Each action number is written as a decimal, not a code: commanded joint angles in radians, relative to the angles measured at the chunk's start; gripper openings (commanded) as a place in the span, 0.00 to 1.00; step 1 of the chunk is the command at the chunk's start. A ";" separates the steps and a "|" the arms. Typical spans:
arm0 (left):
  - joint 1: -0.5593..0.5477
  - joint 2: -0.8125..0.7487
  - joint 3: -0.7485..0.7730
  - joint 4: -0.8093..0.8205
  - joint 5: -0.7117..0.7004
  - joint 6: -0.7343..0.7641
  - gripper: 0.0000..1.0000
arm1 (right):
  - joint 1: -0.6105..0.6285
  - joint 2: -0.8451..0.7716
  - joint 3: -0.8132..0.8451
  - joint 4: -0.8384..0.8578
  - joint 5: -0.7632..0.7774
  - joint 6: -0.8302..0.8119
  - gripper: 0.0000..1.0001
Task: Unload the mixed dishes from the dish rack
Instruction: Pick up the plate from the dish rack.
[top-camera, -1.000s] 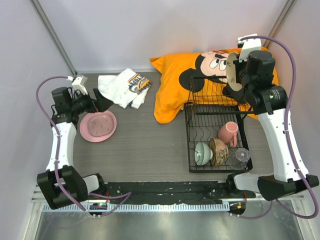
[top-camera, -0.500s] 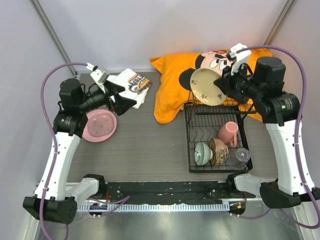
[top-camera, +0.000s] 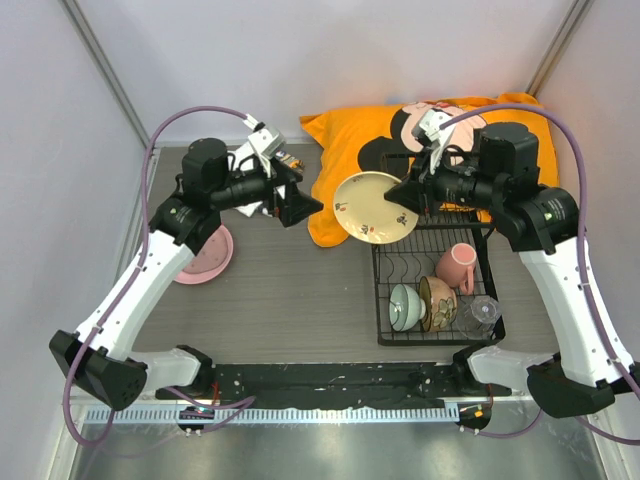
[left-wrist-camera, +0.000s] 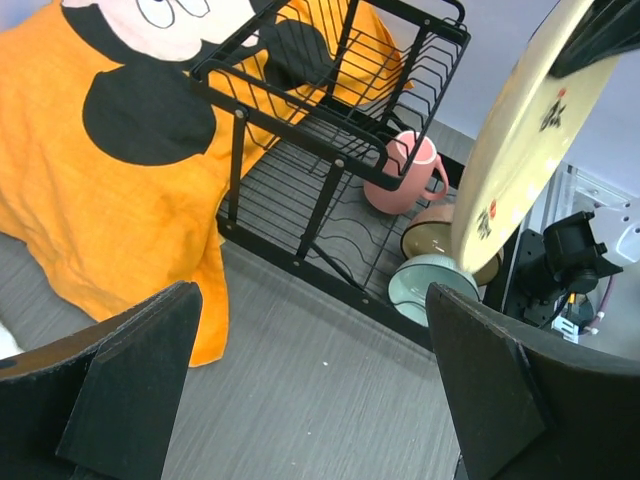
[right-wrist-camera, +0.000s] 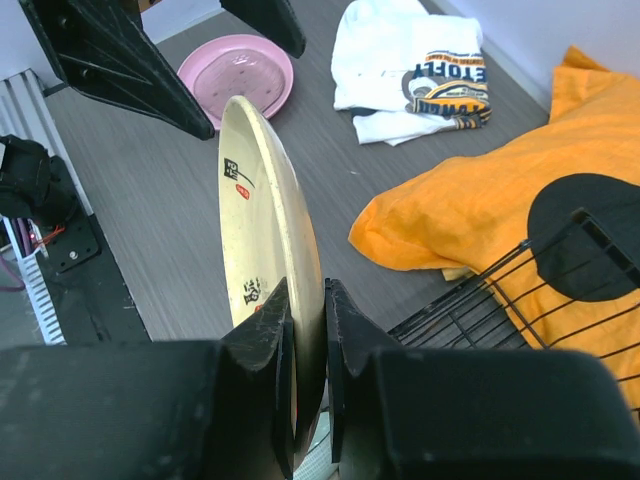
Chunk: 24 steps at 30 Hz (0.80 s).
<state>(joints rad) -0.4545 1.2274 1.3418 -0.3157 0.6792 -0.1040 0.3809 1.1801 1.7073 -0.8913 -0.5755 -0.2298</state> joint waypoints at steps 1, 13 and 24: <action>-0.053 0.027 0.085 0.026 -0.036 0.006 1.00 | 0.029 0.029 -0.008 0.045 -0.030 0.007 0.01; -0.122 0.086 0.103 0.026 -0.004 0.012 0.98 | 0.095 0.093 -0.006 0.048 -0.006 -0.020 0.01; -0.144 0.110 0.065 0.043 -0.003 -0.008 0.14 | 0.101 0.107 0.002 0.052 -0.024 -0.014 0.08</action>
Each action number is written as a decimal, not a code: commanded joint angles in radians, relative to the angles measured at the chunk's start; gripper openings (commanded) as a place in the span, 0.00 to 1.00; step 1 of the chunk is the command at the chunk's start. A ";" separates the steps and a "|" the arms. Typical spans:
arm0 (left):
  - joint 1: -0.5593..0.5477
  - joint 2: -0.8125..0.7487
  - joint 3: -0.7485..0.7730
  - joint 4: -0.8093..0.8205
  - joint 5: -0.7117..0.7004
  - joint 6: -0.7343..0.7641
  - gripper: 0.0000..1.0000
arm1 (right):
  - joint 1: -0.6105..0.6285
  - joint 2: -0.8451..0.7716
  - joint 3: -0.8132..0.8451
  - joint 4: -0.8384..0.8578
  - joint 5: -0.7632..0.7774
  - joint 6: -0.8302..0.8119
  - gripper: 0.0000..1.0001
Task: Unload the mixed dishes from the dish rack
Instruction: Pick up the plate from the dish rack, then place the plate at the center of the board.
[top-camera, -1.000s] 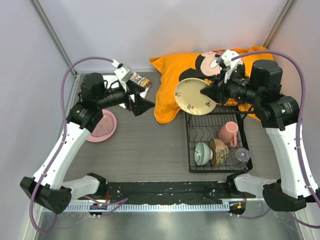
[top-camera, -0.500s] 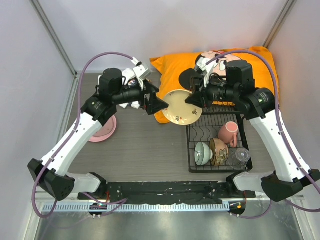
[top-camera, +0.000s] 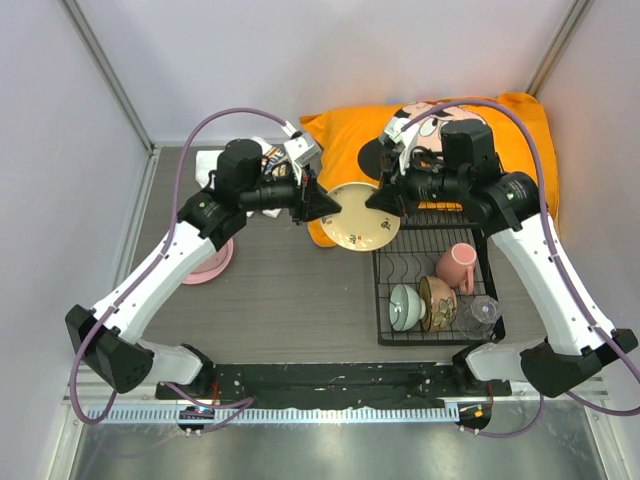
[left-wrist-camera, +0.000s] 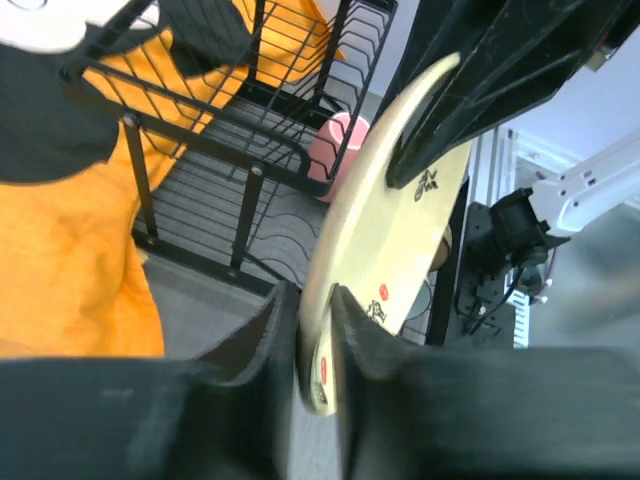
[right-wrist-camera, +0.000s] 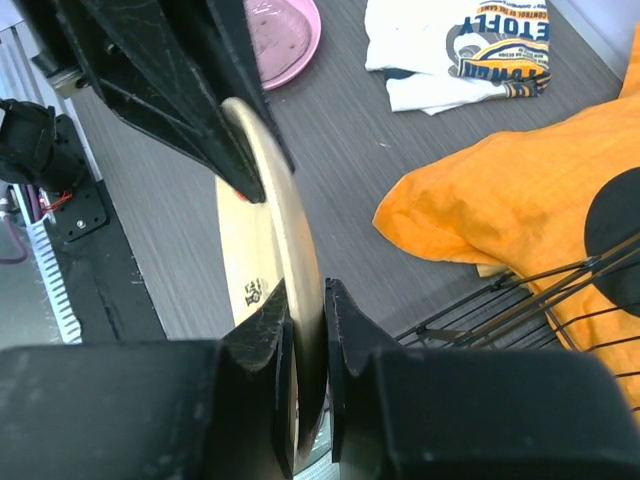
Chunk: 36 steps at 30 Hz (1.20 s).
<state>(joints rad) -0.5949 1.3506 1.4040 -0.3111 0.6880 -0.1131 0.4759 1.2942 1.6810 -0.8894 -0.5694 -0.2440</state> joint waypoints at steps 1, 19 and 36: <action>-0.003 -0.018 -0.002 0.038 -0.019 0.003 0.07 | 0.006 -0.009 0.023 0.050 -0.032 -0.001 0.11; 0.418 -0.235 -0.324 0.096 -0.177 -0.146 0.00 | 0.006 -0.159 -0.073 0.112 0.247 -0.006 0.92; 1.110 -0.117 -0.580 0.093 0.165 -0.202 0.00 | 0.003 -0.225 -0.199 0.149 0.345 -0.020 0.93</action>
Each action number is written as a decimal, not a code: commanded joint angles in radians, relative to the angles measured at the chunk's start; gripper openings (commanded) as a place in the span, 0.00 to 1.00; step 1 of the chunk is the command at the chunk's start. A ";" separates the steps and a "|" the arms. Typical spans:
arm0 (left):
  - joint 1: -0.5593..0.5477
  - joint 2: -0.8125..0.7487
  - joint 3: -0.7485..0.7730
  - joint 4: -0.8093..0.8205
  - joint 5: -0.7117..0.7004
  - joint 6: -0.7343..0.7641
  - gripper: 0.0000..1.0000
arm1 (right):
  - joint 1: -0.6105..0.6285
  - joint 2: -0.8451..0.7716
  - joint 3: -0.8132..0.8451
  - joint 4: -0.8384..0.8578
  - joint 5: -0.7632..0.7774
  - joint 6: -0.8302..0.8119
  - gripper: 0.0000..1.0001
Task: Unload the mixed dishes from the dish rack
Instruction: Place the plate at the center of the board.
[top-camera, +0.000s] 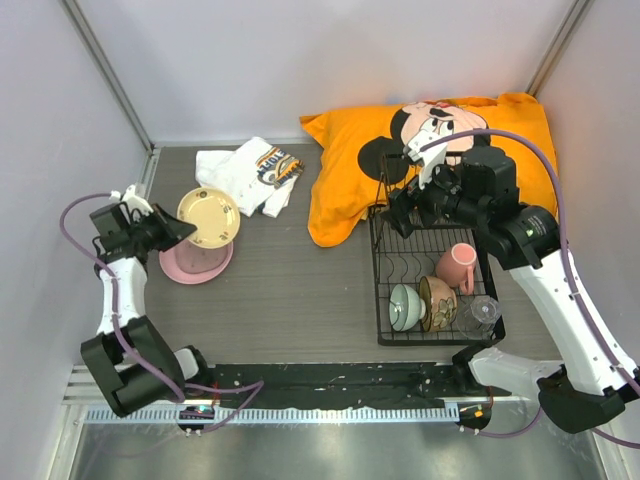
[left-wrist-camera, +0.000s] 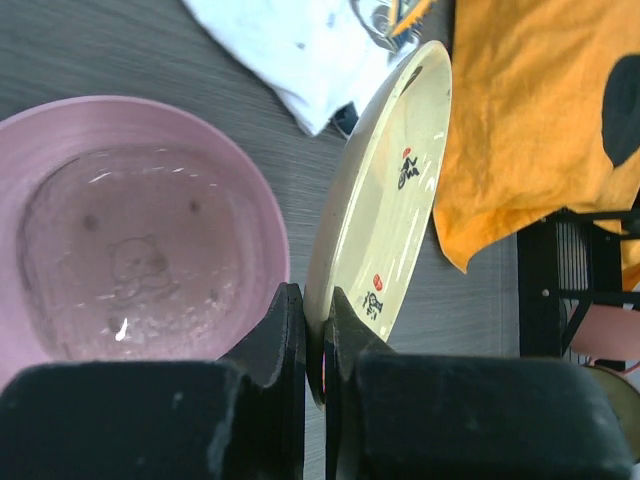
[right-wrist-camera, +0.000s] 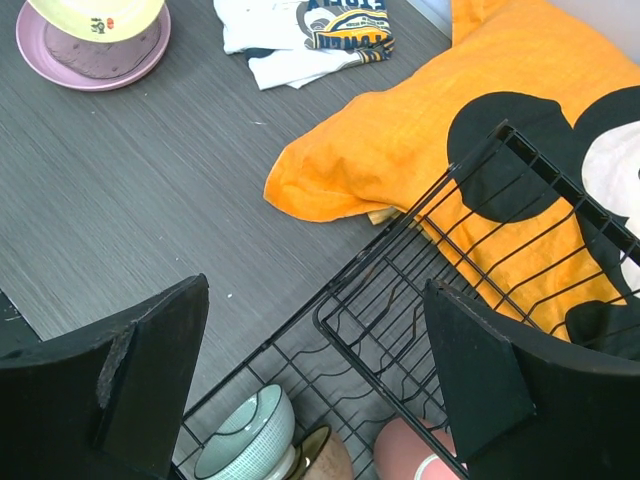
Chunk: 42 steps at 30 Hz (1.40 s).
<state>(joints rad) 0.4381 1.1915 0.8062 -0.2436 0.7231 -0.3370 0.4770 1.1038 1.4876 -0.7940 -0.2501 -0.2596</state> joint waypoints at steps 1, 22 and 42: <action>0.099 0.052 0.019 0.001 0.127 0.036 0.00 | 0.002 -0.035 -0.009 0.055 0.025 -0.004 0.93; 0.234 0.344 0.013 -0.049 0.099 0.228 0.01 | -0.006 -0.045 -0.023 0.009 0.198 -0.059 0.96; 0.243 0.298 0.050 -0.134 0.127 0.271 0.90 | -0.015 -0.173 -0.236 -0.254 0.405 -0.032 0.95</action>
<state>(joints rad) 0.6712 1.5425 0.8082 -0.3538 0.8101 -0.0750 0.4728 0.9672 1.2835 -0.9665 0.1314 -0.3069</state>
